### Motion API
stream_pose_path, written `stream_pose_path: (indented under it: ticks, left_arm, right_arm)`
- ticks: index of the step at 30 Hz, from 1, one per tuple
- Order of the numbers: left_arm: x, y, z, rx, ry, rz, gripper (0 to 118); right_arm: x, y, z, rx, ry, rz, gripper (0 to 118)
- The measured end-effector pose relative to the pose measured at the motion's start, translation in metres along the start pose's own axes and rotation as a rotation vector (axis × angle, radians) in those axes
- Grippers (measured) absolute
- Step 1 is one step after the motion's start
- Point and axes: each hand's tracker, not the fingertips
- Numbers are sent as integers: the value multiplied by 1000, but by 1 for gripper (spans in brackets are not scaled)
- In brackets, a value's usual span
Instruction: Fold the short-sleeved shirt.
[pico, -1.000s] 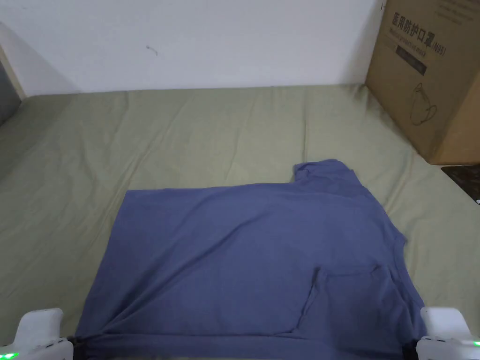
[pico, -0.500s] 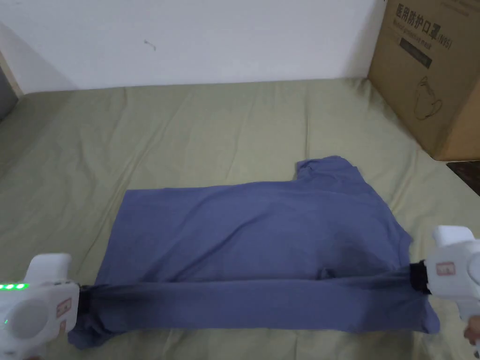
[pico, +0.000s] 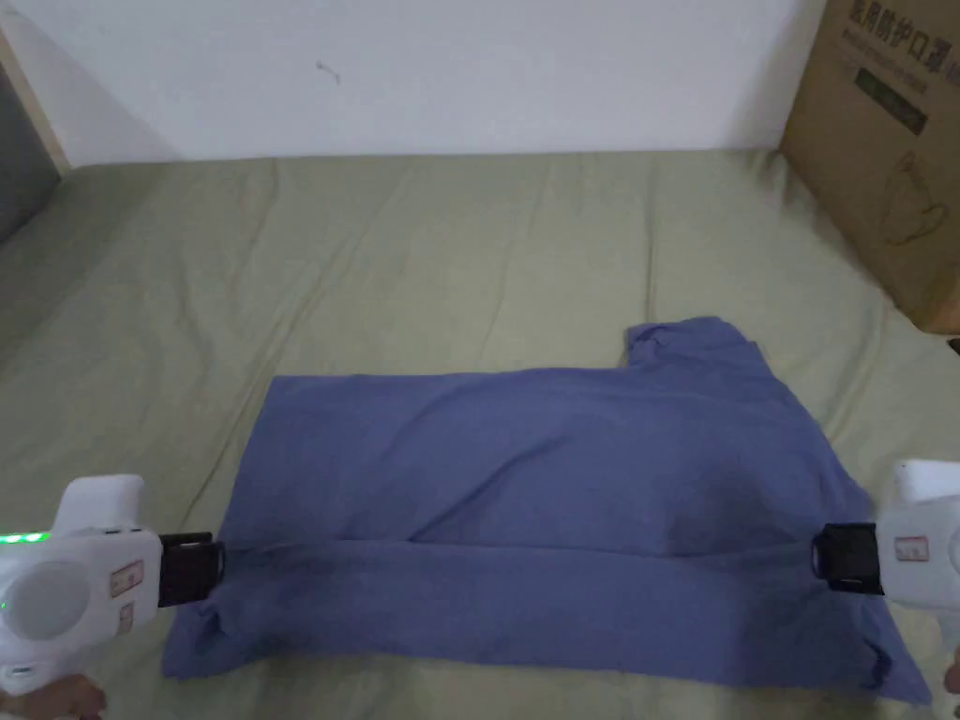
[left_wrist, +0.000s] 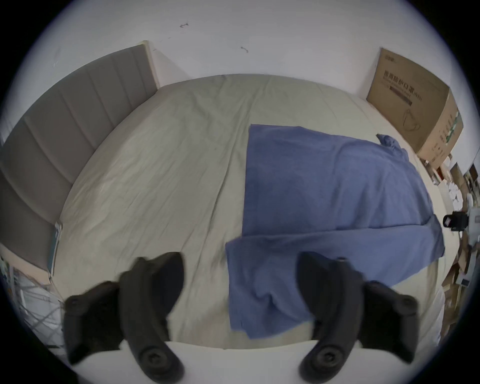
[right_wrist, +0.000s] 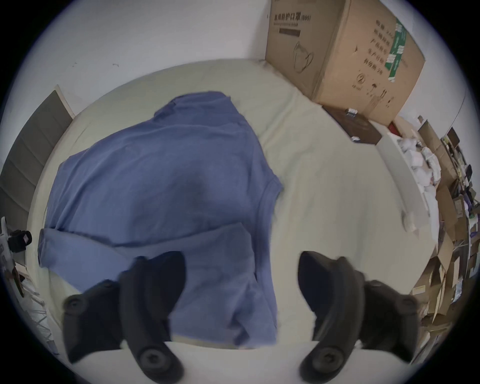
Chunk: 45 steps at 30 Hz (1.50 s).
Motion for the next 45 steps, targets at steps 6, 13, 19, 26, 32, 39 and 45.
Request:
stream_pose_path:
  ticks: [6, 13, 19, 26, 32, 39, 45]
  left_arm:
    - [-5, -58, 25, -18, 2, 52, 0]
    - [-15, -65, 14, -13, -57, 153, 52]
    - [-6, -55, -36, -100, -28, 107, 74]
    - [6, -47, -34, -75, 29, 38, 4]
    - [8, -42, -26, -101, 1, 26, 4]
    - [13, -39, -22, -111, -11, 20, 4]
    - [0, -32, -8, -95, -22, -24, 3]
  right_arm:
    - [6, -59, 28, 16, 23, -99, 0]
    - [13, -81, 26, -33, 40, -147, 0]
    - [16, -85, 30, -25, 40, -157, 0]
    - [27, -94, 24, -44, 79, -194, 44]
    - [34, -68, -9, -49, 78, -172, 98]
    - [13, -44, -53, -163, 12, -72, 33]
    - [14, -38, -23, -114, 53, -64, 10]
